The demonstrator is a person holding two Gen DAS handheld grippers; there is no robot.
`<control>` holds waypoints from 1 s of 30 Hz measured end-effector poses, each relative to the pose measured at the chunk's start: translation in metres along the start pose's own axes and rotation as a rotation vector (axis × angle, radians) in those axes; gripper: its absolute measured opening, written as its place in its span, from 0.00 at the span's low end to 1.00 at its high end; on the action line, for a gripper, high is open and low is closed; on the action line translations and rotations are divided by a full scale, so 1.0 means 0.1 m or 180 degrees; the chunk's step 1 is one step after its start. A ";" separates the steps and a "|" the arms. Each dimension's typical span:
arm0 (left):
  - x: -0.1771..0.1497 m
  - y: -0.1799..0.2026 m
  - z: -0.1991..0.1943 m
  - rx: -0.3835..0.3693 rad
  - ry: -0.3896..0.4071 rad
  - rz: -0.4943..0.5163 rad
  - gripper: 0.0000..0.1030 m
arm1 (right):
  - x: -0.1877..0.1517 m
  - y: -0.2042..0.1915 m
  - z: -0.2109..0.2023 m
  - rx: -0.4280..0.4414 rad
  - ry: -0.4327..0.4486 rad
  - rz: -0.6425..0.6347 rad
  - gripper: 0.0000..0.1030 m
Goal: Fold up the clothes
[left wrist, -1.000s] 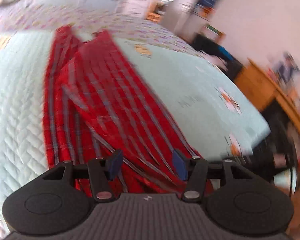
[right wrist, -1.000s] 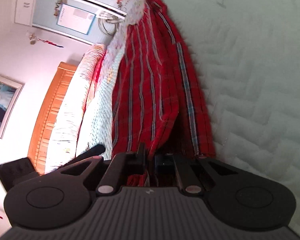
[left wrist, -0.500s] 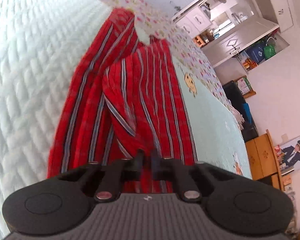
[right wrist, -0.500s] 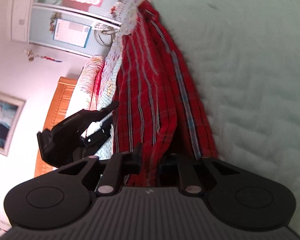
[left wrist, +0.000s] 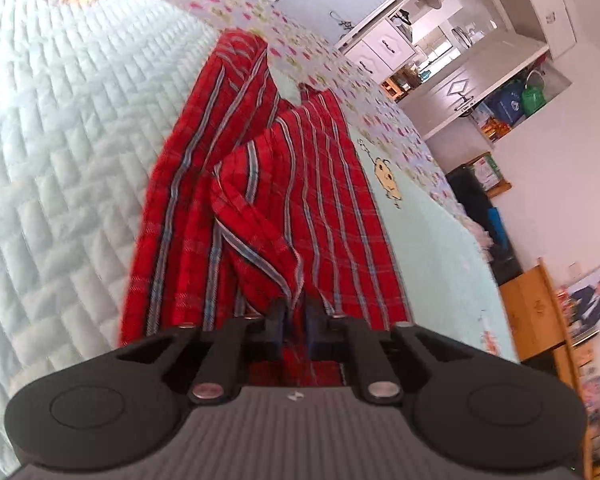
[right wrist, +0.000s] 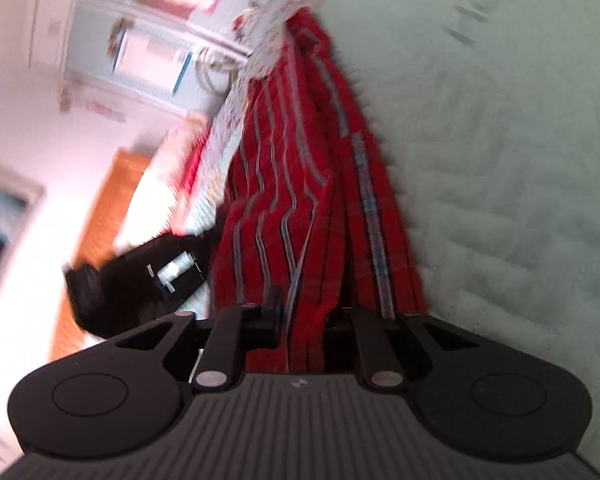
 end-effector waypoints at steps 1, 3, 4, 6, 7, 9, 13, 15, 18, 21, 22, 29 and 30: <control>0.01 0.00 -0.01 -0.0016 0.0013 -0.0021 0.40 | 0.06 0.00 -0.01 0.0091 0.0037 0.0100 0.38; 0.04 0.04 0.00 -0.0015 0.0038 -0.0014 0.43 | 0.17 -0.01 0.02 0.0167 0.0053 0.0154 0.48; 0.05 0.05 0.00 -0.0002 0.0037 0.0003 0.42 | 0.22 -0.03 0.05 0.0175 0.0045 0.0139 0.48; 0.07 0.07 0.00 0.0020 0.0040 0.0030 0.41 | 0.32 -0.06 0.10 0.0194 0.0023 0.0122 0.50; 0.08 0.08 0.02 0.0044 0.0025 0.0037 0.39 | 0.35 -0.04 0.12 0.0210 -0.0005 0.0150 0.51; 0.09 0.07 0.06 0.0080 -0.0001 0.0032 0.28 | 0.40 -0.02 0.16 0.0250 -0.0063 0.0214 0.52; 0.09 -0.03 0.06 0.0101 -0.0015 -0.0024 0.16 | 0.33 0.00 0.07 0.0335 -0.0231 0.0319 0.54; 0.08 -0.08 0.07 0.0133 -0.0022 -0.0023 0.12 | 0.23 -0.03 -0.02 0.0279 -0.0366 0.0251 0.54; 0.08 -0.12 0.09 0.0133 -0.0046 -0.0010 0.09 | 0.18 -0.02 -0.17 0.0101 -0.0392 0.0131 0.53; 0.09 -0.12 0.09 0.0069 -0.0056 -0.0016 0.09 | 0.38 -0.08 -0.22 -0.0055 -0.0137 -0.0078 0.53; 0.10 -0.12 0.08 0.0041 -0.0041 -0.0037 0.09 | 0.47 -0.12 -0.23 -0.0081 -0.0042 -0.0141 0.53; 0.14 -0.10 0.10 -0.0030 -0.0037 -0.0123 0.25 | 0.90 -0.34 0.17 -0.0127 0.0061 -0.0510 0.53; 0.15 -0.09 0.10 -0.0022 -0.0027 -0.0102 0.24 | 0.93 -0.33 0.24 -0.0192 0.0030 -0.0576 0.51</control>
Point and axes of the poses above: each gripper's, at about its wrist camera, not at the fingertips, and z roughly the way its jaws point, y to its right, x to its top, the point moved 8 cm from there along z, roughly the way its jaws point, and after that the axes turned 5 degrees about -y, right-handed, at the moved point
